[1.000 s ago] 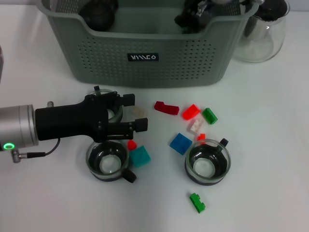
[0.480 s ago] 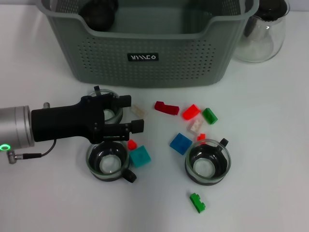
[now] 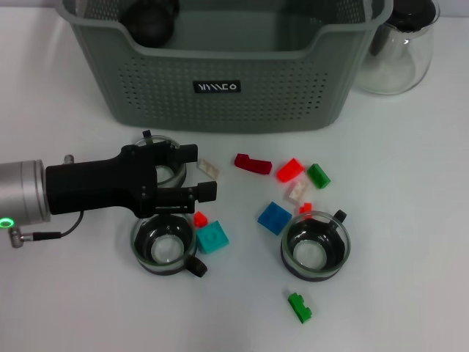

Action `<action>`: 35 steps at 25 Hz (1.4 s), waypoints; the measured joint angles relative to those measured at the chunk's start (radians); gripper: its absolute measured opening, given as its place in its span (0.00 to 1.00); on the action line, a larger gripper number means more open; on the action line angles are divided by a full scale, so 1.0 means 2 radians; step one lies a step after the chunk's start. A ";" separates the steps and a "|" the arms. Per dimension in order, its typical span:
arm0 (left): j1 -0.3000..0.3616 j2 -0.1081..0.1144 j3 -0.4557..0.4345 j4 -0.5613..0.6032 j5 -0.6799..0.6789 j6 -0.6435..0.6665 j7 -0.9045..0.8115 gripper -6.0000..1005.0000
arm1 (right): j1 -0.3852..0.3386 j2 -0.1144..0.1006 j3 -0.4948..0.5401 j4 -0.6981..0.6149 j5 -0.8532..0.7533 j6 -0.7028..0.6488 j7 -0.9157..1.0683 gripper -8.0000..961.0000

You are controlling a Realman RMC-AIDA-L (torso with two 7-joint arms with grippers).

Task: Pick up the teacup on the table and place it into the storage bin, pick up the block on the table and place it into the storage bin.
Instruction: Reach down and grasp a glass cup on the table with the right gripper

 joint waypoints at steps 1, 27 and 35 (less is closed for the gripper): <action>0.000 0.000 0.000 0.000 0.000 0.000 0.000 0.87 | -0.013 0.000 0.008 -0.014 0.024 -0.017 -0.009 0.98; 0.019 -0.005 0.002 -0.002 0.015 -0.005 0.071 0.87 | -0.122 -0.033 0.069 0.104 0.101 -0.332 -0.255 0.98; 0.018 -0.008 0.003 -0.004 0.014 -0.005 0.074 0.87 | -0.078 0.002 0.016 0.146 0.004 -0.325 -0.258 0.98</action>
